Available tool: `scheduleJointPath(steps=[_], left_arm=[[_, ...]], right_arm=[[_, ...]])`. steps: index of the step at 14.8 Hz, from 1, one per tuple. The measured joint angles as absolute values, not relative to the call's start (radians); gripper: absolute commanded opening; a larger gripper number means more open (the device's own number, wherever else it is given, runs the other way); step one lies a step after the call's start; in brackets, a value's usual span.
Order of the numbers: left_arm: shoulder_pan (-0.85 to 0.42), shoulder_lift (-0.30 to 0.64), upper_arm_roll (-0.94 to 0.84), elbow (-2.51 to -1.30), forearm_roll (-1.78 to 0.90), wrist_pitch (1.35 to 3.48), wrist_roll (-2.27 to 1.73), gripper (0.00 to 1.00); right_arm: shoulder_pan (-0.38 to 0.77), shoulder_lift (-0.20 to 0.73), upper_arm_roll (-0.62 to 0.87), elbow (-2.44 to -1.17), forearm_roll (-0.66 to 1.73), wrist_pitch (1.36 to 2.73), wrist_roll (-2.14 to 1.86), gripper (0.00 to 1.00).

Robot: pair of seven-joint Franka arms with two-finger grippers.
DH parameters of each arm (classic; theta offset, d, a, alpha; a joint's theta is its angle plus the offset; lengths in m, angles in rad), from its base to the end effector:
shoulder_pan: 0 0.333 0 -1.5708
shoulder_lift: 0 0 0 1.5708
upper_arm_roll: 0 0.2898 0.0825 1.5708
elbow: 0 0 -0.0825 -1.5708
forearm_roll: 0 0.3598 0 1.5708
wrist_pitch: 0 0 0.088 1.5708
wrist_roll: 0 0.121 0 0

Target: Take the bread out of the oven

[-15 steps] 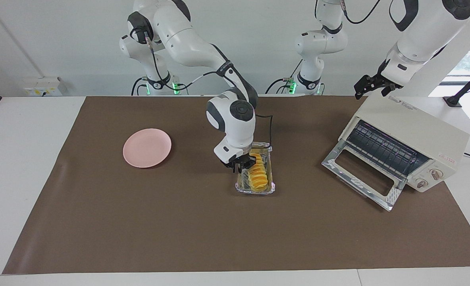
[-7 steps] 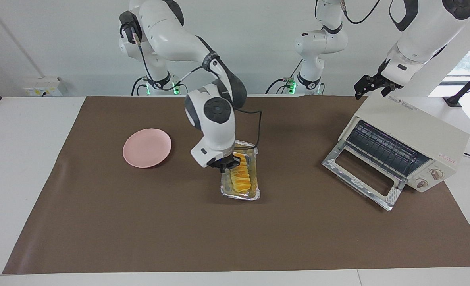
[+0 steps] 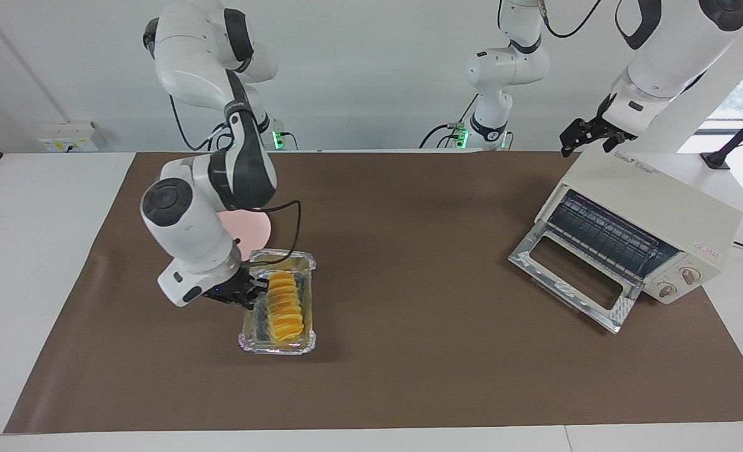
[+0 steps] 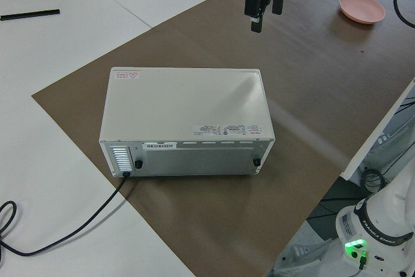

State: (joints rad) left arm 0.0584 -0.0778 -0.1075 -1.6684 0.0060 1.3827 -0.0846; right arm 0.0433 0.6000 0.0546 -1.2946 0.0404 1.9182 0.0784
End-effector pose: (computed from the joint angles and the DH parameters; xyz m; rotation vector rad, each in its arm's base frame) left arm 0.4817 -0.0247 0.5669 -3.0963 -0.0576 0.3216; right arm 0.6870 0.0631 0.3711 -3.0707 0.0057 -0.0280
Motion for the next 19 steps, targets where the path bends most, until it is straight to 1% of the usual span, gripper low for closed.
scheduleJointPath(steps=[3,9,10,11,13,14,18,19], left_arm=[[0.058,-0.078,-0.108,-1.668,0.006,1.383,-0.085,1.0],[0.058,-0.078,-0.108,-1.668,0.006,1.383,-0.085,1.0],[0.058,-0.078,-0.108,-1.668,0.006,1.383,-0.085,1.0],[0.058,-0.078,-0.108,-1.668,0.006,1.383,-0.085,1.0],[0.058,-0.078,-0.108,-1.668,0.006,1.383,-0.085,1.0],[0.058,-0.078,-0.108,-1.668,0.006,1.383,-0.085,1.0],[0.058,-0.078,-0.108,-1.668,0.006,1.383,-0.085,1.0],[0.058,-0.078,-0.108,-1.668,0.006,1.383,-0.085,1.0]], right_arm=[[-0.033,0.628,0.055,-1.323,0.042,1.988,0.002,0.0],[-0.071,0.644,0.054,-1.432,0.042,2.169,-0.11,0.0],[-0.076,0.644,0.054,-1.445,0.042,2.185,-0.118,0.59],[-0.079,0.644,0.054,-1.45,0.042,2.187,-0.121,1.0],[-0.08,0.642,0.055,-1.449,0.041,2.176,-0.122,1.0],[-0.08,0.636,0.056,-1.446,0.041,2.148,-0.122,1.0],[-0.066,0.6,0.059,-1.39,0.023,1.959,-0.123,1.0],[-0.054,0.594,0.06,-1.37,0.019,1.932,-0.121,1.0]])
